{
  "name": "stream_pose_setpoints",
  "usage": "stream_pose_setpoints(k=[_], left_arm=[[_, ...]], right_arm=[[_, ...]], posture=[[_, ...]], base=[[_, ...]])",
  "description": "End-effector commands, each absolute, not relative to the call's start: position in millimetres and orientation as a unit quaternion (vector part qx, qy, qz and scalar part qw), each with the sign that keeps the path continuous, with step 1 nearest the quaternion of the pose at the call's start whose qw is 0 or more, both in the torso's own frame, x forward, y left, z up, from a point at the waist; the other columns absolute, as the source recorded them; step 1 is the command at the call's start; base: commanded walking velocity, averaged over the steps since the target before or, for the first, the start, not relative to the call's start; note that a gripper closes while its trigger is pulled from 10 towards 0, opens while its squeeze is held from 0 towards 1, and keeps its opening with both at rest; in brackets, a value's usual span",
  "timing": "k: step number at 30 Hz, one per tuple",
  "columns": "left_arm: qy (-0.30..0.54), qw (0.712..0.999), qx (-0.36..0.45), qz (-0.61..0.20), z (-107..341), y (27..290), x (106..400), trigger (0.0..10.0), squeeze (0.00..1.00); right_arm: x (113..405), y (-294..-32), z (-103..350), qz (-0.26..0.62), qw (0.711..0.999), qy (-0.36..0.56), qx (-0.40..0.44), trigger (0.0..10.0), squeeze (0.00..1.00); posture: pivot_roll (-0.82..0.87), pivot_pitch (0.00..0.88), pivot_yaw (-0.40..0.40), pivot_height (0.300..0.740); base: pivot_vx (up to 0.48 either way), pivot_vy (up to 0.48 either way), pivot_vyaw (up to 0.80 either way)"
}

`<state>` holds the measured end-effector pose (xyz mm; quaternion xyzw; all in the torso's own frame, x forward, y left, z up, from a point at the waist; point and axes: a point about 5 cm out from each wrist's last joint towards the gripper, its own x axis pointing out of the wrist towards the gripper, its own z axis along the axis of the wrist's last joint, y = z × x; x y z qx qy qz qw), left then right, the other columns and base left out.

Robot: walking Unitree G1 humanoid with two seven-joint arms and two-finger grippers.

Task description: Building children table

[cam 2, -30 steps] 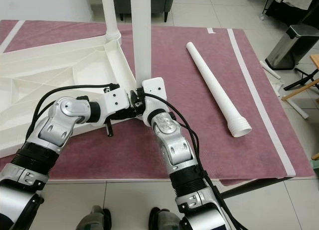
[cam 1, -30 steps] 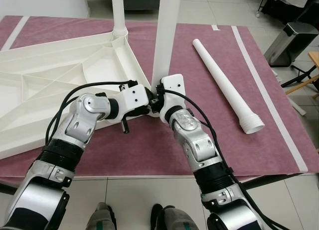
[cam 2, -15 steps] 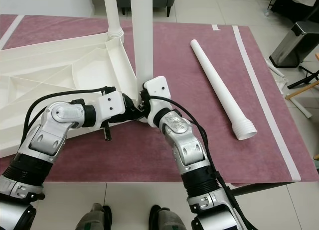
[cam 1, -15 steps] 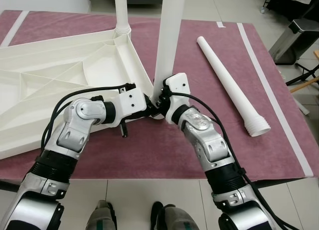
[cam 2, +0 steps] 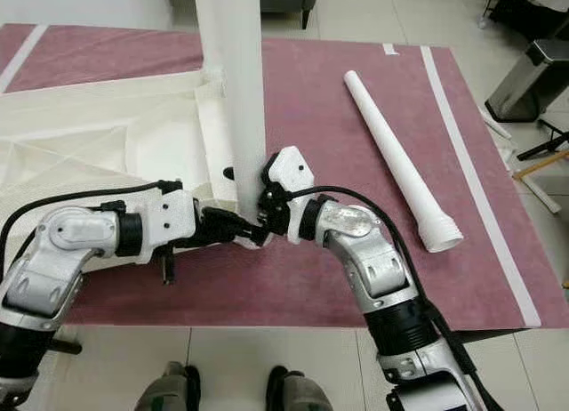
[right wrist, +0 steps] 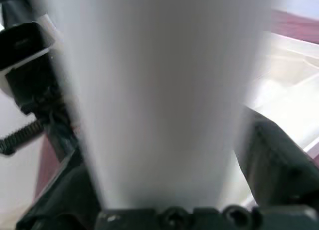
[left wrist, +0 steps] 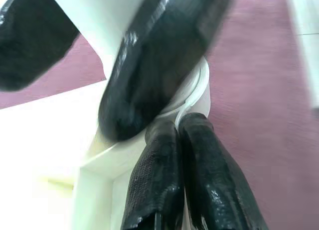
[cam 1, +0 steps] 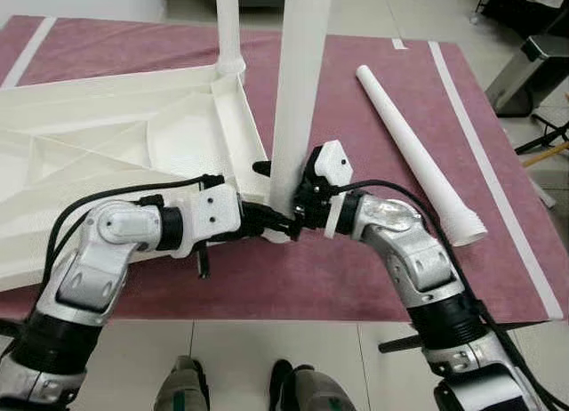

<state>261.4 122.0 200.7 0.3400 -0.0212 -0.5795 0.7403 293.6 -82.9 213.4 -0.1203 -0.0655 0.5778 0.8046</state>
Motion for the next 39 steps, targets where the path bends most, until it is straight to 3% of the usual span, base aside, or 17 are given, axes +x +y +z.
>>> stream_pose_setpoints(k=[1,2,4,5,6,7,8,14,18,20,23,24,28,30,34,36,39], left_arm=[[-0.057,0.722,0.337,-0.602,213.9,121.4,248.3,0.0,0.0],[-0.053,0.719,0.337,-0.605,213.6,123.7,246.1,0.0,0.0],[-0.053,0.719,0.337,-0.605,213.6,123.7,246.1,0.0,0.0],[-0.052,0.719,0.337,-0.606,213.7,124.7,245.3,0.0,0.0],[-0.051,0.719,0.338,-0.605,214.0,125.2,245.4,0.0,0.0],[-0.051,0.719,0.338,-0.605,214.0,125.2,245.4,0.0,0.0],[-0.053,0.721,0.337,-0.603,214.8,124.9,246.4,0.0,0.0],[-0.063,0.73,0.334,-0.593,217.3,120.5,250.7,0.0,0.0],[-0.073,0.747,0.33,-0.572,220.7,116.0,259.2,0.0,0.0],[-0.08,0.764,0.328,-0.55,223.2,112.0,268.7,0.0,0.0],[-0.081,0.772,0.327,-0.54,224.5,110.9,272.9,0.0,0.0],[-0.082,0.791,0.323,-0.513,227.7,108.4,284.1,0.0,0.0],[-0.081,0.799,0.322,-0.501,228.8,106.6,290.3,0.0,0.0],[-0.075,0.811,0.324,-0.481,230.1,101.5,303.0,0.0,0.0],[-0.072,0.817,0.325,-0.471,230.4,99.5,308.3,0.0,0.0],[-0.065,0.825,0.333,-0.452,231.1,93.9,319.1,0.0,0.0],[-0.058,0.832,0.34,-0.435,230.9,90.3,327.2,0.0,0.0]], right_arm=[[285.7,-83.0,212.6,0.617,0.776,-0.056,-0.114,10.0,0.0],[283.2,-84.1,213.3,0.632,0.766,-0.052,-0.108,7.8,0.0],[283.2,-84.1,213.3,0.632,0.766,-0.052,-0.108,7.8,0.0],[281.3,-84.5,213.8,0.642,0.758,-0.05,-0.103,4.6,0.0],[279.9,-84.5,214.1,0.648,0.754,-0.05,-0.098,3.3,0.0],[279.9,-84.5,214.1,0.648,0.754,-0.05,-0.098,3.3,0.0],[278.8,-84.2,214.4,0.652,0.75,-0.05,-0.093,0.0,0.0],[274.9,-81.9,212.8,0.659,0.747,-0.049,-0.071,0.0,0.0],[282.2,-79.5,207.4,0.622,0.779,-0.043,-0.071,0.0,0.0],[292.9,-75.7,198.6,0.57,0.817,-0.03,-0.084,0.0,0.0],[295.8,-74.2,195.6,0.555,0.827,-0.027,-0.09,0.0,0.0],[300.7,-69.4,190.8,0.518,0.85,-0.017,-0.088,0.0,0.0],[304.0,-66.0,188.0,0.489,0.868,-0.013,-0.088,0.0,0.0],[314.0,-59.0,181.7,0.417,0.903,0.001,-0.101,0.0,0.0],[318.4,-56.8,179.5,0.389,0.916,0.01,-0.101,0.0,0.0],[331.0,-54.3,177.8,0.324,0.94,0.022,-0.102,0.0,0.0],[339.5,-53.3,180.2,0.278,0.956,0.023,-0.094,0.0,0.0]], posture=[[0.14,0.162,-0.041,0.74],[0.14,0.162,-0.041,0.74],[0.14,0.162,-0.041,0.74],[0.14,0.162,-0.041,0.74],[0.14,0.162,-0.041,0.74],[0.14,0.162,-0.041,0.74],[0.14,0.163,-0.041,0.74],[0.14,0.166,-0.038,0.74],[0.14,0.17,-0.036,0.74],[0.14,0.173,-0.035,0.74],[0.13,0.175,-0.035,0.74],[0.13,0.177,-0.035,0.74],[0.13,0.18,-0.033,0.74],[0.13,0.182,-0.03,0.74],[0.13,0.183,-0.029,0.74],[0.13,0.184,-0.024,0.74],[0.13,0.184,-0.023,0.74]], base=[[0.0,0.0,0.0],[0.0,0.0,0.0],[0.0,0.0,0.0],[0.0,0.0,0.0],[0.0,0.0,0.0],[0.0,0.0,0.0],[0.0,0.0,0.0],[0.0,0.0,0.0],[0.0,0.0,0.0],[0.0,0.0,0.0],[0.0,0.0,0.0],[0.0,0.0,0.0],[0.0,0.0,0.0],[0.0,0.0,0.0],[0.0,0.0,0.0],[0.0,0.0,0.0],[0.0,0.0,0.0]])
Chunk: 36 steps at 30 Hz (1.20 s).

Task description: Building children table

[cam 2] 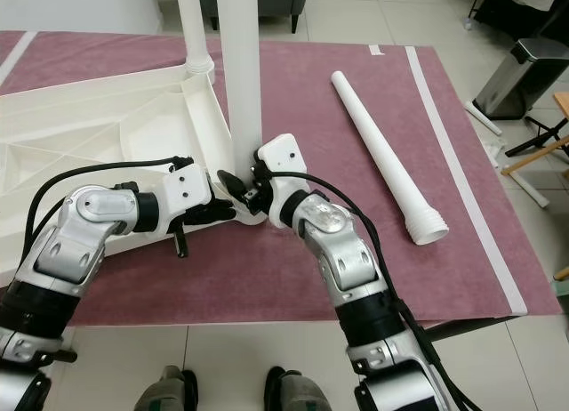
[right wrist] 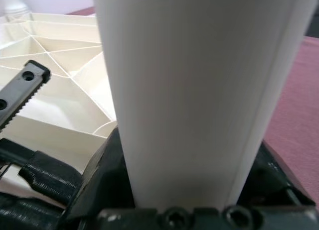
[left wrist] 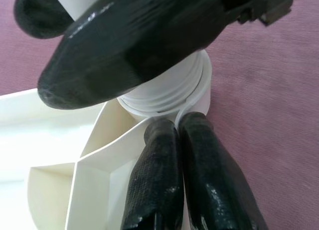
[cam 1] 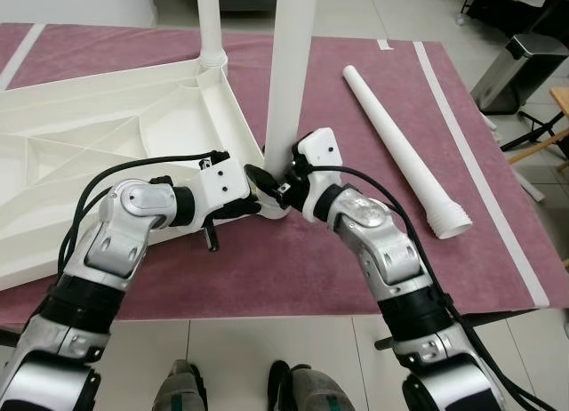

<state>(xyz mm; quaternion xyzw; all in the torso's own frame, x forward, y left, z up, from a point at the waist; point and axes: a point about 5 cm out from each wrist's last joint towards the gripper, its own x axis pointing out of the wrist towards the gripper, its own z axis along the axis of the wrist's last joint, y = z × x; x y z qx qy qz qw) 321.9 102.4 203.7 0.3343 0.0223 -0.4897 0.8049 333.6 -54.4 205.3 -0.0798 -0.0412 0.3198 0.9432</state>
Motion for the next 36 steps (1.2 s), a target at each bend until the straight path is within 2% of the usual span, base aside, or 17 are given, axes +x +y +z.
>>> stream_pose_setpoints(k=[1,6,16,17,19,20,21,22,23,25,26,28,29,32,34,36], left_arm=[[-0.053,0.838,0.347,-0.418,231.0,87.4,334.2,0.0,0.0],[-0.047,0.848,0.355,-0.391,231.7,82.5,345.8,0.0,0.0],[-0.053,0.846,0.351,-0.398,231.9,83.0,342.6,0.0,0.0],[-0.056,0.843,0.35,-0.404,232.1,83.8,340.0,0.0,0.0],[-0.056,0.843,0.35,-0.404,232.1,83.8,340.0,0.0,0.0],[-0.058,0.84,0.35,-0.41,231.7,84.2,337.7,0.0,0.0],[-0.058,0.84,0.35,-0.41,231.7,84.2,337.7,0.0,0.0],[-0.065,0.831,0.346,-0.431,231.1,84.4,331.1,0.0,0.0],[-0.065,0.831,0.346,-0.431,231.1,84.4,331.1,0.0,0.0],[-0.082,0.796,0.341,-0.492,229.2,86.9,309.0,0.0,0.0],[-0.082,0.796,0.341,-0.492,229.2,86.9,309.0,0.0,0.0],[-0.089,0.772,0.342,-0.528,228.0,90.8,293.4,0.0,0.0],[-0.089,0.772,0.342,-0.528,228.0,90.8,293.4,0.0,0.0],[-0.086,0.756,0.338,-0.554,227.6,97.3,279.4,0.0,0.0],[-0.086,0.756,0.338,-0.554,227.6,97.3,279.4,0.0,0.0],[-0.079,0.741,0.338,-0.575,225.5,103.8,266.3,0.0,0.0]], right_arm=[[345.1,-51.7,182.4,0.245,0.965,0.022,-0.09,0.0,0.0],[349.3,-45.7,182.6,0.186,0.979,0.024,-0.076,0.0,0.0],[344.4,-38.2,187.8,0.211,0.976,-0.001,-0.06,0.0,0.0],[342.2,-36.4,191.3,0.226,0.972,-0.014,-0.059,10.0,0.0],[342.2,-36.4,191.3,0.226,0.972,-0.014,-0.059,10.0,0.0],[340.2,-34.3,193.9,0.244,0.968,-0.023,-0.055,10.0,1.0],[340.2,-34.3,193.9,0.244,0.968,-0.023,-0.055,10.0,1.0],[335.9,-31.2,202.0,0.283,0.957,-0.046,-0.043,10.0,0.0],[335.9,-31.2,202.0,0.283,0.957,-0.046,-0.043,10.0,0.0],[322.9,-32.8,217.0,0.381,0.92,-0.087,-0.036,10.0,0.0],[322.9,-32.8,217.0,0.381,0.92,-0.087,-0.036,10.0,0.0],[313.0,-39.5,222.6,0.442,0.89,-0.103,-0.048,10.0,0.0],[313.0,-39.5,222.6,0.442,0.89,-0.103,-0.048,10.0,0.0],[304.7,-51.4,223.8,0.5,0.857,-0.101,-0.071,10.0,0.0],[304.7,-51.4,223.8,0.5,0.857,-0.101,-0.071,10.0,0.0],[300.2,-63.1,224.9,0.542,0.83,-0.094,-0.088,10.0,0.0]], posture=[[0.13,0.183,-0.024,0.74],[0.13,0.183,-0.024,0.74],[0.13,0.185,-0.023,0.74],[0.13,0.185,-0.024,0.74],[0.13,0.185,-0.024,0.74],[0.13,0.184,-0.025,0.74],[0.13,0.184,-0.025,0.74],[0.13,0.184,-0.027,0.74],[0.13,0.184,-0.027,0.74],[0.13,0.184,-0.028,0.74],[0.13,0.184,-0.028,0.74],[0.13,0.184,-0.031,0.74],[0.13,0.184,-0.031,0.74],[0.14,0.183,-0.036,0.74],[0.14,0.183,-0.036,0.74],[0.14,0.183,-0.039,0.74]], base=[[0.0,0.0,0.0],[0.0,0.0,0.0],[0.0,0.0,0.0],[0.0,0.0,0.0],[0.0,0.0,0.0],[0.0,0.0,0.0],[0.0,0.0,0.0],[0.0,0.0,0.0],[0.0,0.0,0.0],[0.0,0.0,0.0],[0.0,0.0,0.0],[0.0,0.0,0.0],[0.0,0.0,0.0],[0.0,0.0,0.0],[0.0,0.0,0.0],[0.0,0.0,0.0]])
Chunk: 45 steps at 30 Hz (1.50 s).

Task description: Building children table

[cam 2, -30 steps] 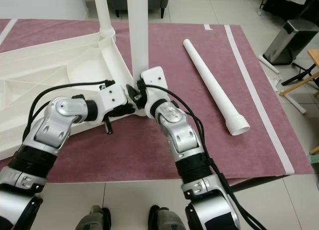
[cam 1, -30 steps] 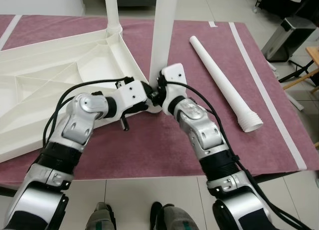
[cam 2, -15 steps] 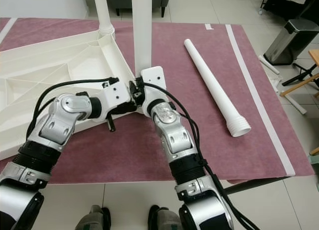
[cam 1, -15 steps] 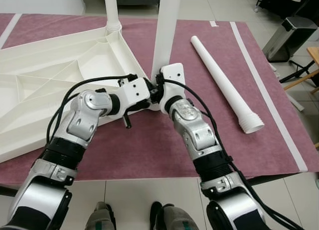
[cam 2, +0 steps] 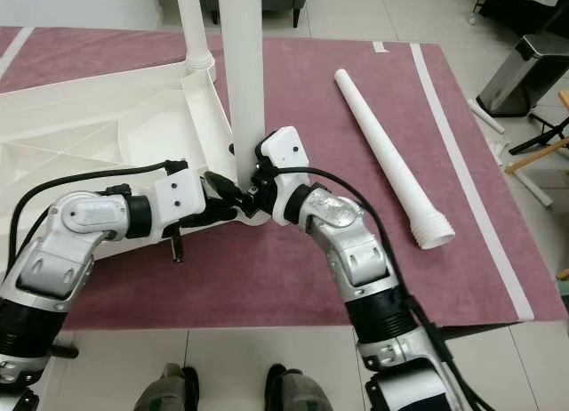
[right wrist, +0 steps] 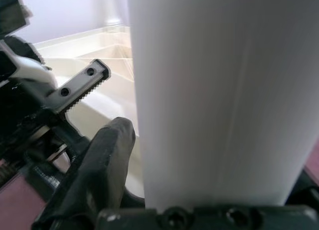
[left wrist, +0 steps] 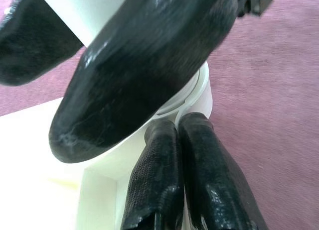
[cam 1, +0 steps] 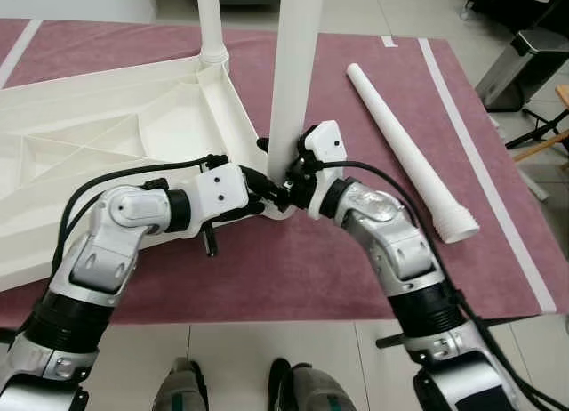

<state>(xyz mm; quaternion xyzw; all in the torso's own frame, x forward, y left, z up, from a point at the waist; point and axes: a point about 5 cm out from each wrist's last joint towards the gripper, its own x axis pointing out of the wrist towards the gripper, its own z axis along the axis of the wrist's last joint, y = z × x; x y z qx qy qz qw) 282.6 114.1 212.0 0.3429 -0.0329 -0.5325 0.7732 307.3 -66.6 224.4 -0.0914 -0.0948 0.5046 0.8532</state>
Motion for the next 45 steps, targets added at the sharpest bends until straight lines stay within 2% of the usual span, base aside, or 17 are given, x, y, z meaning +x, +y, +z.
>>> stream_pose_setpoints(k=[1,2,3,9,10,11,12,13,17,25,28,29,32,34,37,39,45], left_arm=[[-0.079,0.741,0.338,-0.575,225.5,103.8,266.3,0.0,0.0],[-0.079,0.741,0.338,-0.575,225.5,103.8,266.3,0.0,0.0],[-0.065,0.724,0.339,-0.597,219.0,110.8,253.4,0.0,0.0],[-0.054,0.717,0.339,-0.607,213.8,114.3,245.9,0.0,0.0],[-0.052,0.716,0.34,-0.607,212.5,114.8,245.7,0.0,0.0],[-0.052,0.716,0.34,-0.607,212.5,114.8,245.7,0.0,0.0],[-0.051,0.719,0.34,-0.604,211.4,114.9,246.9,0.0,0.0],[-0.051,0.725,0.339,-0.597,210.4,113.7,249.8,0.0,0.0],[-0.051,0.733,0.337,-0.588,208.9,112.2,254.1,0.0,0.0],[-0.038,0.759,0.335,-0.556,199.8,109.4,271.1,0.0,0.0],[-0.032,0.794,0.333,-0.507,193.3,106.0,295.2,0.0,0.0],[-0.032,0.794,0.333,-0.507,193.3,106.0,295.2,0.0,0.0],[-0.04,0.819,0.328,-0.469,196.9,102.9,314.7,0.0,0.0],[-0.04,0.819,0.328,-0.469,196.9,102.9,314.7,0.0,0.0],[-0.045,0.829,0.324,-0.453,200.3,100.3,324.2,0.0,0.0],[-0.045,0.829,0.324,-0.453,200.3,100.3,324.2,0.0,0.0],[-0.049,0.848,0.336,-0.407,204.6,98.4,341.5,0.0,0.0]], right_arm=[[300.2,-63.1,224.9,0.542,0.83,-0.094,-0.088,10.0,0.0],[300.2,-63.1,224.9,0.542,0.83,-0.094,-0.088,10.0,0.0],[298.3,-72.5,225.1,0.582,0.804,-0.079,-0.097,10.0,0.0],[295.6,-77.3,223.5,0.613,0.782,-0.064,-0.097,10.0,0.0],[294.1,-77.6,222.3,0.621,0.776,-0.06,-0.095,9.4,0.0],[294.1,-77.6,222.3,0.621,0.776,-0.06,-0.095,9.4,0.0],[291.9,-77.2,220.8,0.629,0.77,-0.057,-0.091,2.6,0.0],[288.7,-75.6,218.0,0.636,0.765,-0.053,-0.086,0.0,0.0],[285.1,-73.4,213.6,0.64,0.763,-0.048,-0.08,0.0,0.0],[290.3,-67.4,195.7,0.595,0.797,-0.029,-0.098,0.0,0.0],[307.9,-61.8,179.7,0.501,0.858,-0.006,-0.114,0.0,0.0],[307.9,-61.8,179.7,0.501,0.858,-0.006,-0.114,0.0,0.0],[322.7,-59.1,175.4,0.411,0.904,-0.002,-0.122,0.0,0.0],[322.7,-59.1,175.4,0.411,0.904,-0.002,-0.122,0.0,0.0],[335.0,-61.7,174.8,0.329,0.937,0.004,-0.118,0.0,0.0],[335.0,-61.7,174.8,0.329,0.937,0.004,-0.118,0.0,0.0],[348.5,-66.6,172.1,0.217,0.969,0.015,-0.117,0.0,0.0]], posture=[[0.14,0.183,-0.039,0.74],[0.14,0.183,-0.039,0.74],[0.14,0.18,-0.043,0.74],[0.15,0.178,-0.044,0.74],[0.15,0.178,-0.044,0.74],[0.15,0.178,-0.044,0.74],[0.15,0.177,-0.045,0.74],[0.14,0.174,-0.043,0.74],[0.14,0.174,-0.041,0.74],[0.13,0.176,-0.042,0.74],[0.13,0.181,-0.043,0.74],[0.13,0.181,-0.043,0.74],[0.13,0.185,-0.04,0.74],[0.13,0.185,-0.04,0.74],[0.13,0.186,-0.034,0.74],[0.13,0.186,-0.034,0.74],[0.12,0.187,-0.022,0.74]], base=[[0.0,0.0,0.0],[0.0,0.0,0.0],[0.0,0.0,0.0],[0.0,0.0,0.0],[0.0,0.0,0.0],[0.0,0.0,0.0],[0.0,0.0,0.0],[0.0,0.0,0.0],[0.0,0.0,0.0],[0.0,0.0,0.0],[0.0,0.0,0.0],[0.0,0.0,0.0],[0.0,0.0,0.0],[0.0,0.0,0.0],[0.0,0.0,0.0],[0.0,0.0,0.0],[0.0,0.0,0.0]])
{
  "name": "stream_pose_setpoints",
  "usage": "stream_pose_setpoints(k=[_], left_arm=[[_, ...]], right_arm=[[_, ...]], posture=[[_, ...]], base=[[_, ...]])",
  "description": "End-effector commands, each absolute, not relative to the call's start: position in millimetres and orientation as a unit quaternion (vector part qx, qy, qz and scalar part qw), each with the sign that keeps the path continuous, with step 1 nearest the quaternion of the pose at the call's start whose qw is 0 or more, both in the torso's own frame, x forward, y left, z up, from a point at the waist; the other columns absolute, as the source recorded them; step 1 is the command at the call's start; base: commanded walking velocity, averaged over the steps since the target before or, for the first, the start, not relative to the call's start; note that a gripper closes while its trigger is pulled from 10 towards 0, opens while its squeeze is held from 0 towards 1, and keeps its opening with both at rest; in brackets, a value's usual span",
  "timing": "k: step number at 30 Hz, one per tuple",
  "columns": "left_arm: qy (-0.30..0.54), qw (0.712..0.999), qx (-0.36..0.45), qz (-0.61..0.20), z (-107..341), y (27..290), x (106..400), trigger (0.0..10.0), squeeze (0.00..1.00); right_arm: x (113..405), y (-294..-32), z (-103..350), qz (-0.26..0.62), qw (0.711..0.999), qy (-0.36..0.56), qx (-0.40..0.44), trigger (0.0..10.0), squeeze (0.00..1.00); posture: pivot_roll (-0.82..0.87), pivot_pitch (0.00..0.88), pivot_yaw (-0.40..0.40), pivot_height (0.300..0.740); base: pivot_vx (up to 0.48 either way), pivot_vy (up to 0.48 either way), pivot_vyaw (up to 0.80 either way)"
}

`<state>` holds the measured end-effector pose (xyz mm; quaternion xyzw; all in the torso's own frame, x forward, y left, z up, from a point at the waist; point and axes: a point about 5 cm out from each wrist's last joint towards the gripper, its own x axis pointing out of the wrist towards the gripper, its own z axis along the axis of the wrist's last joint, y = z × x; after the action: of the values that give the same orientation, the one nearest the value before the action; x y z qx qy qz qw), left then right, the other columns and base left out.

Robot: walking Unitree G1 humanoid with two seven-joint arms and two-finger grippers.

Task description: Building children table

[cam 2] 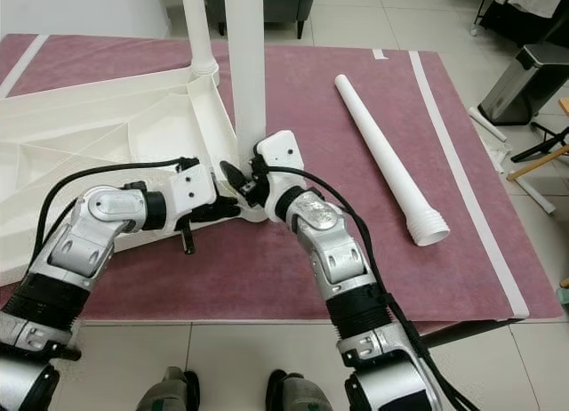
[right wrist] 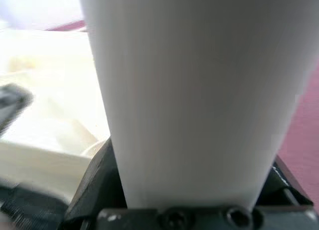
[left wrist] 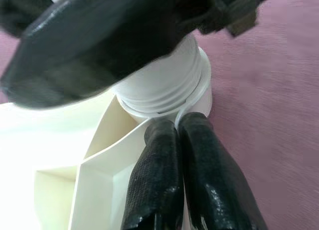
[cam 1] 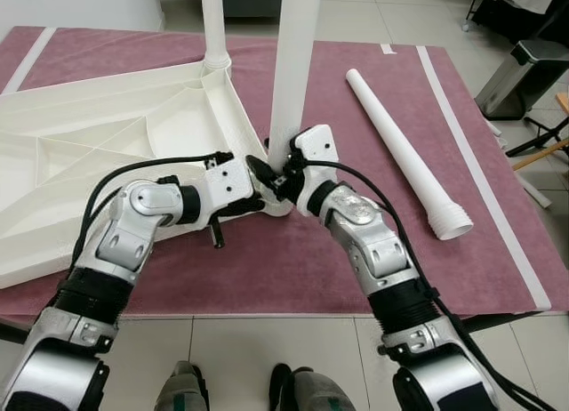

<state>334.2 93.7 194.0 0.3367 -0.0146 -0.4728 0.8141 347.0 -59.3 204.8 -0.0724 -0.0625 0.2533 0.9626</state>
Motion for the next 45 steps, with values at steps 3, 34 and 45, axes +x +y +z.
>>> stream_pose_setpoints(k=[3,34,45], left_arm=[[-0.052,0.854,0.341,-0.391,206.6,97.5,347.9,0.0,0.0],[-0.06,0.804,0.354,-0.475,179.5,93.6,304.9,10.0,0.0],[-0.053,0.794,0.325,-0.511,182.9,98.7,293.0,10.0,1.0]], right_arm=[[351.6,-63.6,172.5,0.184,0.976,0.012,-0.111,0.0,0.0],[308.2,-36.6,188.2,0.396,0.911,-0.08,-0.076,10.0,0.0],[304.5,-52.6,198.0,0.425,0.896,-0.098,-0.082,10.0,0.0]], posture=[[0.12,0.186,-0.02,0.74],[0.12,0.179,-0.031,0.74],[0.13,0.164,-0.029,0.74]], base=[[0.0,0.0,0.0],[0.0,0.0,0.0],[0.0,0.0,0.0]])
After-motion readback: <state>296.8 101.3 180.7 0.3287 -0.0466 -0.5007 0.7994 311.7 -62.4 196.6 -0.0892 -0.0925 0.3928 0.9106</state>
